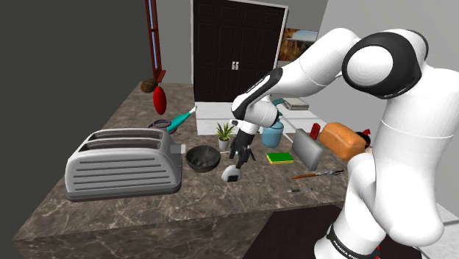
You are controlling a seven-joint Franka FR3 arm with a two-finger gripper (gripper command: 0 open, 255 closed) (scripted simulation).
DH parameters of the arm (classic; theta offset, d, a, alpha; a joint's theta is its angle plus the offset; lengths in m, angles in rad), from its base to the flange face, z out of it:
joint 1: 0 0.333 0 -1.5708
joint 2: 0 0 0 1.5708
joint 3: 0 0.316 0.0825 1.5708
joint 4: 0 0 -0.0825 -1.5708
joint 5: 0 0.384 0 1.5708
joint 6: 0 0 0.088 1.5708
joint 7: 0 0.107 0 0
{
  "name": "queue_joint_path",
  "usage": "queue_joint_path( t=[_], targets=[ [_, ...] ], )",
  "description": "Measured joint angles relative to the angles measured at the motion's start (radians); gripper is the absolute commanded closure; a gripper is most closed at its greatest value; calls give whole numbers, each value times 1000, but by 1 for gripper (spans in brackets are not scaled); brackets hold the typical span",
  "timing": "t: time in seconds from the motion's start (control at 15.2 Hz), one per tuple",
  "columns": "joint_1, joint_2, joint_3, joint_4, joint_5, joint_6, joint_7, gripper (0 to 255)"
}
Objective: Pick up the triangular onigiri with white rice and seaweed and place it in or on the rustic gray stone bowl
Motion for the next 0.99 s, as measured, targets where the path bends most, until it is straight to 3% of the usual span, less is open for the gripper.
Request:
queue_joint_path(
  t=[0.46,0.53,0.99],
  targets=[
    [-4,21,9,1,27,7,-19,0],
    [-4,21,9,1,27,7,-19,255],
    [-4,20,8,1,27,8,-20,255]
  ],
)
